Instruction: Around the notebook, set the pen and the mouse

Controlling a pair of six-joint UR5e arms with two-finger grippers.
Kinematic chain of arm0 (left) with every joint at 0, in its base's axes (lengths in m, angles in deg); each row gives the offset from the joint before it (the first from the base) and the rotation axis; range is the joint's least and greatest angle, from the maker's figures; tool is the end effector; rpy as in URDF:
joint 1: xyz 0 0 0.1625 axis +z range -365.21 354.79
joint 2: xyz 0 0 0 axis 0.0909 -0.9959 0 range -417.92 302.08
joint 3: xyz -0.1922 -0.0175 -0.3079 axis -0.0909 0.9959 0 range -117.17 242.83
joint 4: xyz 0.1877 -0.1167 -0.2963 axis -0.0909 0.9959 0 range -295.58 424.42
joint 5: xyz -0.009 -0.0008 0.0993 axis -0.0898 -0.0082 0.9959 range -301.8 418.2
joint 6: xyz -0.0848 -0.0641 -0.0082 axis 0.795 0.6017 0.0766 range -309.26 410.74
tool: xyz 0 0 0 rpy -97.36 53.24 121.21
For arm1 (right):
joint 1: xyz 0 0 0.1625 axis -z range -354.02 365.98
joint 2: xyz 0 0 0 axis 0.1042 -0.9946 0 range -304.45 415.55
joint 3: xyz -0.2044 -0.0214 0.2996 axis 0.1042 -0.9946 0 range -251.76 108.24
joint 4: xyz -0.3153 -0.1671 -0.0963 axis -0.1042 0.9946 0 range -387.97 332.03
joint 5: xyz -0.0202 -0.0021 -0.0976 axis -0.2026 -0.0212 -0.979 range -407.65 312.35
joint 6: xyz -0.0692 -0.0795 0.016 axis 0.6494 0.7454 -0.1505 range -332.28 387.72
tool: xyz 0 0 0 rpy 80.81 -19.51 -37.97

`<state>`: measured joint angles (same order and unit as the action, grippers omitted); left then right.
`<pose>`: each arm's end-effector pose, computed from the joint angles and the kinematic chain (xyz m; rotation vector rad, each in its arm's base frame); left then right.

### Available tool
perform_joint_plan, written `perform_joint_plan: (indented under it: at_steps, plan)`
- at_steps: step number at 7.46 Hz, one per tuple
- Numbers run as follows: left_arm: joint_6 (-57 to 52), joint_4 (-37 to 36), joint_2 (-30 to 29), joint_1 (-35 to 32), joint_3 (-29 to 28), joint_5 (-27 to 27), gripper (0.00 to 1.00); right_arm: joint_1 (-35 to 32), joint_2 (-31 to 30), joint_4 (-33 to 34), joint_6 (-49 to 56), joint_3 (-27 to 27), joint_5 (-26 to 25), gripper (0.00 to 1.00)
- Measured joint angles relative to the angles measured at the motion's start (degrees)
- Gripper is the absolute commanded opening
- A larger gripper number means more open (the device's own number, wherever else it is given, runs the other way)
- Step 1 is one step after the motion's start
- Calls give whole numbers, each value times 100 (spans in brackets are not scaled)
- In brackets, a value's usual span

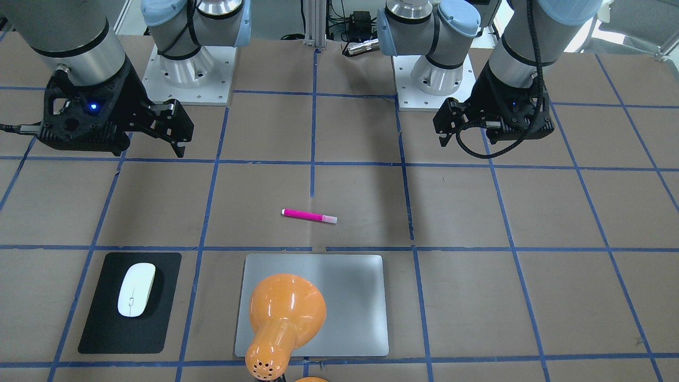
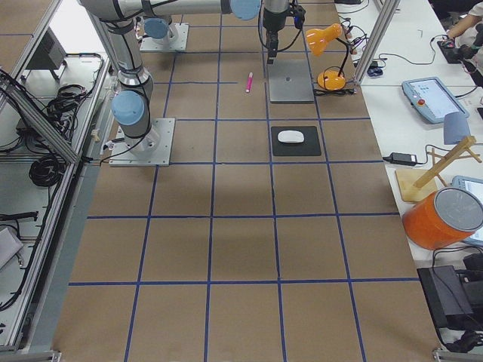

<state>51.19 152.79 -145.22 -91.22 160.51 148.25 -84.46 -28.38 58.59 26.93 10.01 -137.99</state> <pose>-0.1036 -0.4279 0.3834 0.1218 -3.1369 -0.0916 0.1363 -0.4792 0.4279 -0.0096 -3.1352 -0.0351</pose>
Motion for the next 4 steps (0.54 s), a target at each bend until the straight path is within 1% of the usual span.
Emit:
perform_joint_plan:
  at_steps: [4]
  plan:
    - [-261, -20, 64, -60, 38, 41, 100, 7, 2, -7, 0, 13, -1, 100]
